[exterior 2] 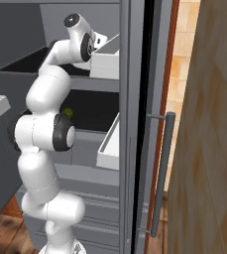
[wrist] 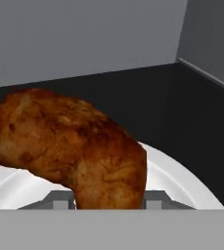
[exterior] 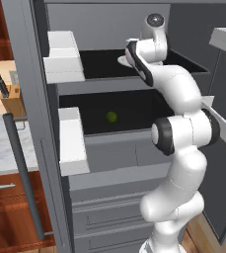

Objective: Retrieve the chicken drumstick from the fridge and place it on the cutting board.

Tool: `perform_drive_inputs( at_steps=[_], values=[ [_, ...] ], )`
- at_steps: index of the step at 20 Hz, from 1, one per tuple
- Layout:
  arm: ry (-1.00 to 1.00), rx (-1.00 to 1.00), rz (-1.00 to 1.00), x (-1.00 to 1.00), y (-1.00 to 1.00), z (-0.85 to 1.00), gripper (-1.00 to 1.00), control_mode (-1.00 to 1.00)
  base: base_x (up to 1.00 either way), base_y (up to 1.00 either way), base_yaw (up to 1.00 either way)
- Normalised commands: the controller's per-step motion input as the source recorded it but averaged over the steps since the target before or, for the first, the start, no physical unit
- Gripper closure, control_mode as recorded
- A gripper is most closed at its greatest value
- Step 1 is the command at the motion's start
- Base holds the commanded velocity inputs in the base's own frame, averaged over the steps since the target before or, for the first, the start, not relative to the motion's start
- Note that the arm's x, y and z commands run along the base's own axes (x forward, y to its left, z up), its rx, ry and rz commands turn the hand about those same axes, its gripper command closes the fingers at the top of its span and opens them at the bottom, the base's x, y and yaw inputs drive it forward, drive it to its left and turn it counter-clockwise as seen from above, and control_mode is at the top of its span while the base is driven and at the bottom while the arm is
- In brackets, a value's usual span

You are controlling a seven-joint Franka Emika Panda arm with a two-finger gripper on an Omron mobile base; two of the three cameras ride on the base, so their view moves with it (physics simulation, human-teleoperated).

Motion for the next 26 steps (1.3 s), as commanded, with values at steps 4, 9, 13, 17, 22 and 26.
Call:
perform_drive_inputs(
  at_steps=[4, 9, 13, 17, 22, 26],
  values=[
    [-0.09, 0.00, -0.09, -0.57, 0.00, 0.02, 1.00, -1.00, 0.00, 0.00, 0.00],
    [0.00, 0.04, -0.15, -0.75, 0.00, 0.13, 1.00, -1.00, 0.00, 0.00, 0.00],
    [0.00, 0.06, -0.16, -0.96, 0.00, 0.10, 1.00, -1.00, 0.00, 0.00, 0.00],
    [0.00, 0.05, -0.21, -1.00, 0.01, 0.20, 1.00, -1.00, 0.00, 0.00, 0.00],
    [0.06, 0.05, -0.20, -1.00, 0.29, 0.06, 1.00, -1.00, 0.00, 0.00, 0.00],
    [0.15, 0.07, -0.10, -1.00, 0.27, 0.00, 1.00, -1.00, 0.00, 0.00, 0.00]
  ],
)
